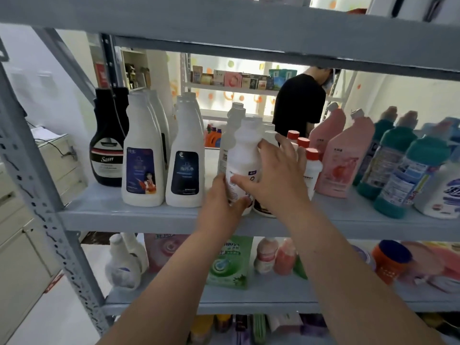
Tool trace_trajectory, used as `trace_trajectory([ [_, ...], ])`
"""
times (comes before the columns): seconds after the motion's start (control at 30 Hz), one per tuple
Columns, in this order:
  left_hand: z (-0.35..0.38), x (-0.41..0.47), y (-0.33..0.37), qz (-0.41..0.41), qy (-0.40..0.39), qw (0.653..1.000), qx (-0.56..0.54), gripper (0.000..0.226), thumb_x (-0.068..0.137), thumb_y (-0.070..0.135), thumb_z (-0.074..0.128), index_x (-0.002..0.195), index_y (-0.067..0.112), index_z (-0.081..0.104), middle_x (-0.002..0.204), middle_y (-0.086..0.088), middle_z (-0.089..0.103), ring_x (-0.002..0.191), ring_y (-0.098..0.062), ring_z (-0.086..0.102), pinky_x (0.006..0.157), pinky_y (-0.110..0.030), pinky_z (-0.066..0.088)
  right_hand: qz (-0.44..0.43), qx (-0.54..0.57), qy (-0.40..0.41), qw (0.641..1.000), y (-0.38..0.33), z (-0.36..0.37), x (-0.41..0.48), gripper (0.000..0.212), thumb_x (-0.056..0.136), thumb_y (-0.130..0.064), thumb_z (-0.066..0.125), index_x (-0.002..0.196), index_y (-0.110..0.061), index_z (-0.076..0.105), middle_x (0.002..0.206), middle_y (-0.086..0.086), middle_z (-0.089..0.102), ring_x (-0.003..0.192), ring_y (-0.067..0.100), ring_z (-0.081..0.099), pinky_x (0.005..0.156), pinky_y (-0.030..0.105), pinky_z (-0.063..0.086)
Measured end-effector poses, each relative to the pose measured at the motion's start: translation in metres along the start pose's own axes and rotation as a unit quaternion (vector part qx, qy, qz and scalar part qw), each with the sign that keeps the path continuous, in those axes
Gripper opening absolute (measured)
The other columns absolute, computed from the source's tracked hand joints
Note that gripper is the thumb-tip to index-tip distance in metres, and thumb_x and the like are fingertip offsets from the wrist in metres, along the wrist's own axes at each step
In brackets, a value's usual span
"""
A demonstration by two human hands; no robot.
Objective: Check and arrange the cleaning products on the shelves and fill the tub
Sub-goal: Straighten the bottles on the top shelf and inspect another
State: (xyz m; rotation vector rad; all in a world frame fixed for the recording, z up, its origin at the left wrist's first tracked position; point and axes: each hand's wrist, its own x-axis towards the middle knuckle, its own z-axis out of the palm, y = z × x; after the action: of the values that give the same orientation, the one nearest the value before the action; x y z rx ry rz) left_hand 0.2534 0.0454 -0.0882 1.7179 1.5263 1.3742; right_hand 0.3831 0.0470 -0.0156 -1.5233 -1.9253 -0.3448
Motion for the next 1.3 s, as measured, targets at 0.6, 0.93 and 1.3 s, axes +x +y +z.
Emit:
trace_trajectory([
  [0.6,0.009,0.026,-0.005,0.085,-0.002,0.995,0.053,0.059,0.088,0.045,0.037,0.127,0.008,0.061,0.126,-0.014,0.056,0.118,-0.031,0.051,0.104,-0.043,0.041,0.016,-0.008,0.062,0.998,0.019,0.013,-0.005,0.088,0.083,-0.054,0.064,0.157,-0.045,0.018,0.144,-0.002,0.055,0.153,0.028,0.023,0.121,0.068,0.002],
  [0.93,0.02,0.087,0.008,-0.109,0.017,0.993,-0.052,0.076,0.082,0.033,0.073,0.146,0.031,0.031,0.132,0.004,0.054,0.114,-0.021,0.06,0.084,-0.034,0.043,0.028,0.013,0.066,0.997,0.02,0.01,-0.007,0.088,0.081,-0.044,0.065,0.156,-0.04,0.02,0.136,-0.002,0.057,0.152,0.028,0.024,0.122,0.065,-0.001],
  [1.3,0.02,0.065,0.007,-0.102,0.043,0.994,0.01,0.067,0.09,0.02,0.07,0.144,0.014,0.03,0.137,-0.012,0.041,0.121,-0.033,0.051,0.094,-0.036,0.042,0.024,0.022,0.068,0.997,0.024,0.008,-0.01,0.087,0.083,-0.038,0.066,0.154,-0.038,0.016,0.14,0.006,0.058,0.151,0.032,0.025,0.12,0.068,0.002],
])
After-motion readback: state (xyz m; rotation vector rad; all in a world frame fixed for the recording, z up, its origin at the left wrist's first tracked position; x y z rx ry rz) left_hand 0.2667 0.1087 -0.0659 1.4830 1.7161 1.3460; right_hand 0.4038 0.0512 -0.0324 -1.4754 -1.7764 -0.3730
